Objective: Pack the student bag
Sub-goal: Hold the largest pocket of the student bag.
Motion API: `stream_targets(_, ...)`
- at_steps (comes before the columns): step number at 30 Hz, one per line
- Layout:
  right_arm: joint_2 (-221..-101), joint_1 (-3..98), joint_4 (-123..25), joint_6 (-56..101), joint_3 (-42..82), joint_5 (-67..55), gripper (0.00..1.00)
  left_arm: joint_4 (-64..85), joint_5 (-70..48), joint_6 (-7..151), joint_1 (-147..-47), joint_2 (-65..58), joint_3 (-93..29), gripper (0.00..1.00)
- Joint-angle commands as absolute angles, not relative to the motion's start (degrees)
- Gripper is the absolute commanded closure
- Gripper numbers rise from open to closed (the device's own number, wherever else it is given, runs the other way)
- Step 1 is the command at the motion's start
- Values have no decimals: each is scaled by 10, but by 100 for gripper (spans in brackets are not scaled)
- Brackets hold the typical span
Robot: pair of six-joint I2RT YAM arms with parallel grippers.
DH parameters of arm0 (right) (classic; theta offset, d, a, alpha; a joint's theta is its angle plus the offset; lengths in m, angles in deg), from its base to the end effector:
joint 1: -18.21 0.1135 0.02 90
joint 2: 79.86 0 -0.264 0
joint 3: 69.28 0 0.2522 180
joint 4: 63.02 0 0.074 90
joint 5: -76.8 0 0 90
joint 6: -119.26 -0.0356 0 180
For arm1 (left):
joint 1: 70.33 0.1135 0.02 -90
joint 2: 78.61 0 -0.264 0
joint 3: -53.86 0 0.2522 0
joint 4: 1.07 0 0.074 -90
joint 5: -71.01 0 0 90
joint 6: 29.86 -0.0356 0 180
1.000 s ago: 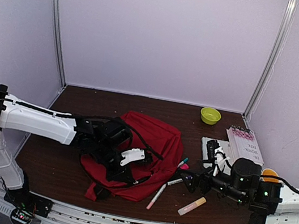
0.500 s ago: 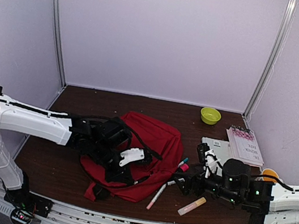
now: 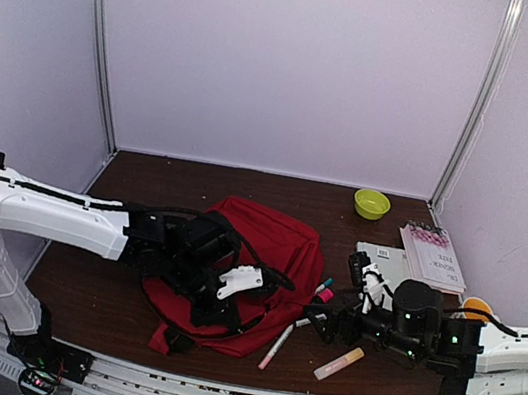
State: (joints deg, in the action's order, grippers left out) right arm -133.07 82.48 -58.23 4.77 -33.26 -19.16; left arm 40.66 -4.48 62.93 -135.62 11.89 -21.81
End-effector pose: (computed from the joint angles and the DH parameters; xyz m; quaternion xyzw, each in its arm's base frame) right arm 0.0920 0.1824 0.2094 -0.2543 0.7883 0.3599 0.4294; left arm 0.1281 -0.2998 0.2224 0.5239 0.7934 -0.2600 0.1688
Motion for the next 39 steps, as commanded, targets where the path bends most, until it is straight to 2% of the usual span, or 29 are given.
stream_targets(1,-1330,829,-602,43,-325,-189,2,404,-54,643,-1363,129,-233,100)
stream_targets(10,-1341,847,-644,96,-341,-192,2,393,-83,699,-1373,71,-180,100)
stream_targets(17,-1396,866,-637,268,-314,-92,2,354,-123,736,-1375,22,-109,100)
stream_targets(24,-1450,870,-618,416,-265,-45,2,312,-121,744,-1375,0,-80,100)
stream_targets(32,-1572,870,-664,453,-214,-34,3,274,-120,754,-1375,-21,-52,100)
stream_targets(39,-1678,870,-731,451,-172,-31,9,233,-119,773,-1375,-54,-9,100)
